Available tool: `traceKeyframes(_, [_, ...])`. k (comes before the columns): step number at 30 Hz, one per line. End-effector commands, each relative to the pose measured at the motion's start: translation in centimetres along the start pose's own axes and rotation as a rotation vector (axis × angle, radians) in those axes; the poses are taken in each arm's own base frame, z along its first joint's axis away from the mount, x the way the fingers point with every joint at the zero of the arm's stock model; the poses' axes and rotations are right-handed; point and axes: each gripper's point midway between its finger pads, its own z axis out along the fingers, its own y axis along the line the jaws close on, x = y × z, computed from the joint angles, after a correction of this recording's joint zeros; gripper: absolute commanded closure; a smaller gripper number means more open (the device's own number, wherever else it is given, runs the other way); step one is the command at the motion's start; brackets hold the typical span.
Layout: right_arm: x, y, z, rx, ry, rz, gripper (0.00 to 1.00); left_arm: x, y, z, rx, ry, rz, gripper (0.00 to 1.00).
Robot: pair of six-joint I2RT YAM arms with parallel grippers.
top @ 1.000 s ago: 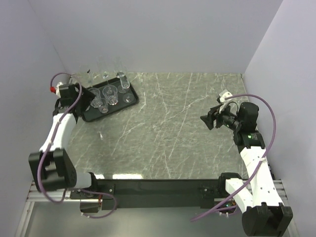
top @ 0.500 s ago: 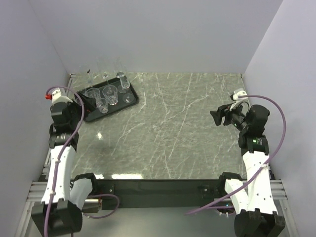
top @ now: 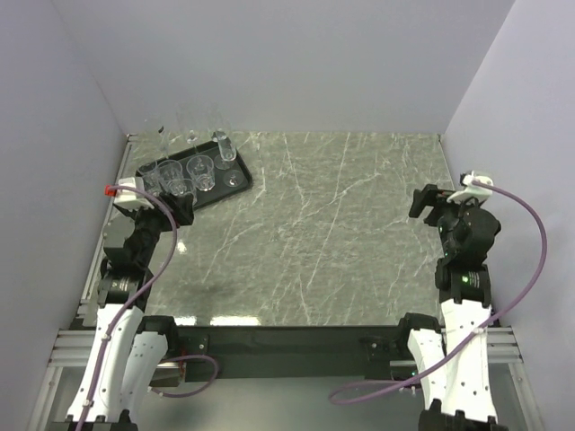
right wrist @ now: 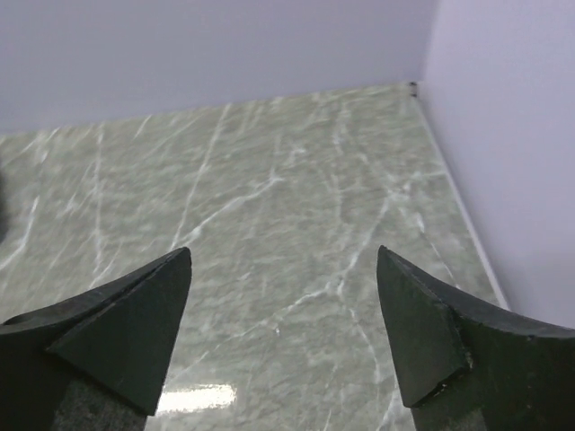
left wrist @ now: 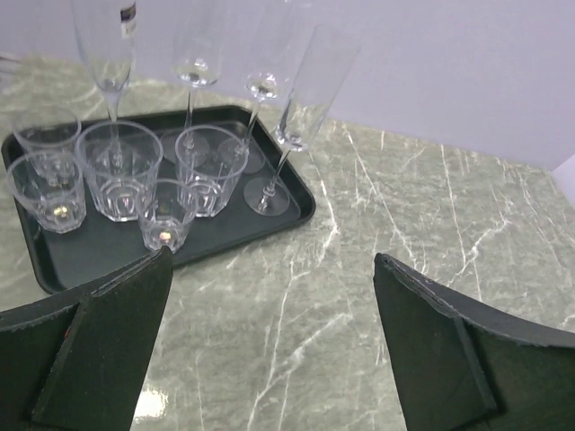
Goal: Place the glasses into the tray
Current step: Place the glass into the tray
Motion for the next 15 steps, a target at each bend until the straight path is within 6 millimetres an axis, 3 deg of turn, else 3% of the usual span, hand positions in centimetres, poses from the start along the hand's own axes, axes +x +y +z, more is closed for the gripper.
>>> traceKeyframes(1, [0.3,-3.4,-0.7,0.199,-0.049,0.052,0.06,-1.6,-0.2,-0.3,0.008,-0.094,0.077,0.00])
traceKeyframes(4, [1.0,-4.3,-1.4,0.256,-0.063,0.064,0.05,-1.8,0.0,-0.4,-0.007,-0.103,0.078,0.01])
traceKeyframes(9, [0.5,-5.0,-2.7,0.298,-0.125,0.077,0.00,-1.7,0.5,-0.6,-0.032,-0.108,0.078,0.01])
traceKeyframes(15, [0.3,-6.1,-3.0,0.354,-0.141,0.096,0.00,-1.9,1.6,-0.8,-0.095,-0.126,0.073,0.01])
